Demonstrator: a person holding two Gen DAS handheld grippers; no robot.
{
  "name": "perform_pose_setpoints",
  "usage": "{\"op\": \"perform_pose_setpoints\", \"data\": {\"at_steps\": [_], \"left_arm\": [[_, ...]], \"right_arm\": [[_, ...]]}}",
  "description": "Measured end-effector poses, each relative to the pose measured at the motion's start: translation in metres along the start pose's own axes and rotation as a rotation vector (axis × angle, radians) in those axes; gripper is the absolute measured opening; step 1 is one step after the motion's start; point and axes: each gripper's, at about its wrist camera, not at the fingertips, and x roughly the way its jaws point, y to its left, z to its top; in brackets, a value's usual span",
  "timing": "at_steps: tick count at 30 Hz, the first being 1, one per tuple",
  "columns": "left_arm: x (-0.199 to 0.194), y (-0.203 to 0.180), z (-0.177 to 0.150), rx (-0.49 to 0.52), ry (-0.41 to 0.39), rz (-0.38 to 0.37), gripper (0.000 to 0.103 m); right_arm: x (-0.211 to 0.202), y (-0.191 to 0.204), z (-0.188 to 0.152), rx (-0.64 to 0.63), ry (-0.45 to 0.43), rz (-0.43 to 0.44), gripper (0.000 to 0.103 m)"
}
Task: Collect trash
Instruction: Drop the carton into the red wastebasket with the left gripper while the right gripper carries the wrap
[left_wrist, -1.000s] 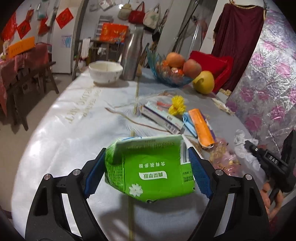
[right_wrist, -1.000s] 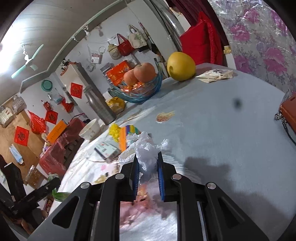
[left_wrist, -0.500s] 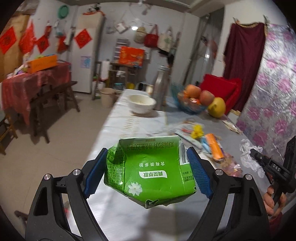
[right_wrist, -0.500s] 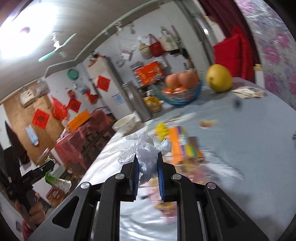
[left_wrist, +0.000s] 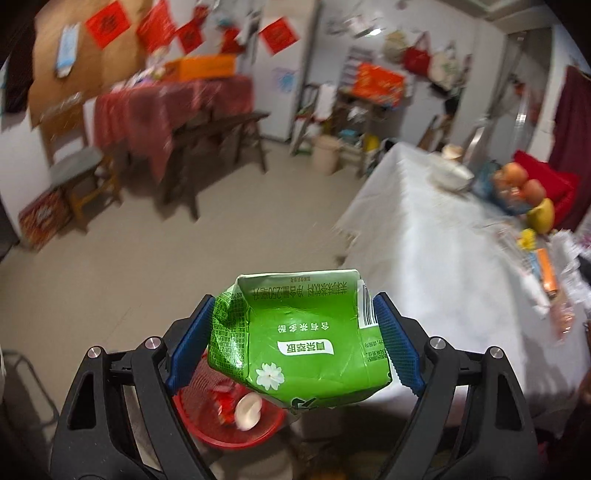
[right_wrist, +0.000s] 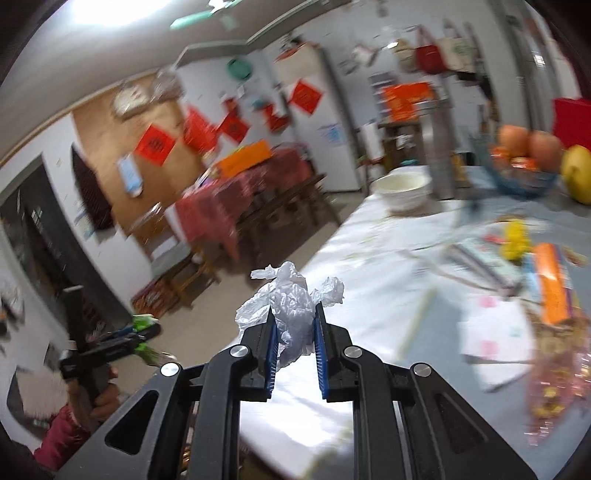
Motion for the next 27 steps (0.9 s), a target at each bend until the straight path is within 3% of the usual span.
{"op": "perform_pose_setpoints", "data": {"at_steps": [6, 9, 12, 21, 27], "left_arm": [[0.042, 0.051, -0.025, -0.071, 0.131, 0.049, 0.084], [0.05, 0.071, -0.031, -0.117, 0.146, 0.052, 0.091], [0.053, 0.08, -0.035, -0.138, 0.156, 0.053, 0.092], [0.028, 0.088, -0.033, -0.045, 0.061, 0.21, 0.096], [0.013, 0.103, -0.024, -0.071, 0.02, 0.237, 0.096]], "right_arm": [[0.042, 0.063, -0.007, -0.09, 0.105, 0.058, 0.018], [0.061, 0.085, -0.012, -0.119, 0.155, 0.071, 0.018], [0.076, 0.101, -0.016, -0.136, 0.198, 0.081, 0.018], [0.116, 0.149, -0.032, -0.202, 0.315, 0.13, 0.018], [0.148, 0.183, -0.046, -0.257, 0.394, 0.166, 0.018]]}}
